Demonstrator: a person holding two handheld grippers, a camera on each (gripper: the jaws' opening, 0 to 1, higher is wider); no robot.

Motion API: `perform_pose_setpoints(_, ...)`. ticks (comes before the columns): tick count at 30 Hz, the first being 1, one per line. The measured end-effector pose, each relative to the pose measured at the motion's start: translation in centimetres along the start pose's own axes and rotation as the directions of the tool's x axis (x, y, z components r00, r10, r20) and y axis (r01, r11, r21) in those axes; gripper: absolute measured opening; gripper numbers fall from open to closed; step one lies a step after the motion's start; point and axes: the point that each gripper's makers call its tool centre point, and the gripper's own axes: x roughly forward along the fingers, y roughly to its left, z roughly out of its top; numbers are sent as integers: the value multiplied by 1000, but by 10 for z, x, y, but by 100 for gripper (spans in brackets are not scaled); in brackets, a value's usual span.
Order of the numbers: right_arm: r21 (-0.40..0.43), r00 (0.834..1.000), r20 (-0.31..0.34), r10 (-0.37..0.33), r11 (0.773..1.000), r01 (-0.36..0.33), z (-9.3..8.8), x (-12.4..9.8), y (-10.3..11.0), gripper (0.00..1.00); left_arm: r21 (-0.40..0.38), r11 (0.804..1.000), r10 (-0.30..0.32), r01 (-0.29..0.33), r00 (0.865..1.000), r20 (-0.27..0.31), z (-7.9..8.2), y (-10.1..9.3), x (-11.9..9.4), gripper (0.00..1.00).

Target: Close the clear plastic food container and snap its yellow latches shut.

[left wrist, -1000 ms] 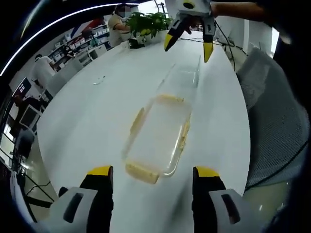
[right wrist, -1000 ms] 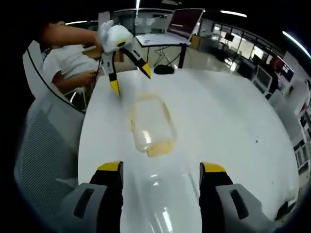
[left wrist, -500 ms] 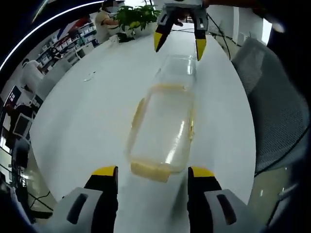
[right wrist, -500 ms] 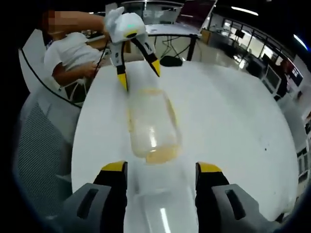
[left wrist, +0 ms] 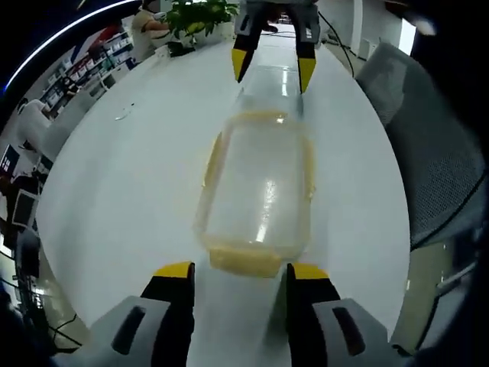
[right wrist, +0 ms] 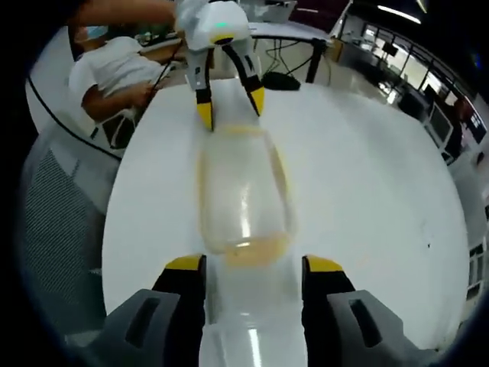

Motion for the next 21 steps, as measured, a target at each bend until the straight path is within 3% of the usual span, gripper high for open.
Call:
perform_pose_setpoints(13, -96, 996, -85, 28, 995, -36, -8, 26, -4, 43, 60, 997, -56, 57, 998, -12, -2, -3, 11, 35)
perform_pose_setpoints(21, -103, 990, -119, 78, 991, -90, -13, 40, 0, 40, 111, 987, -116, 118, 993, -28, 4, -7, 16, 34)
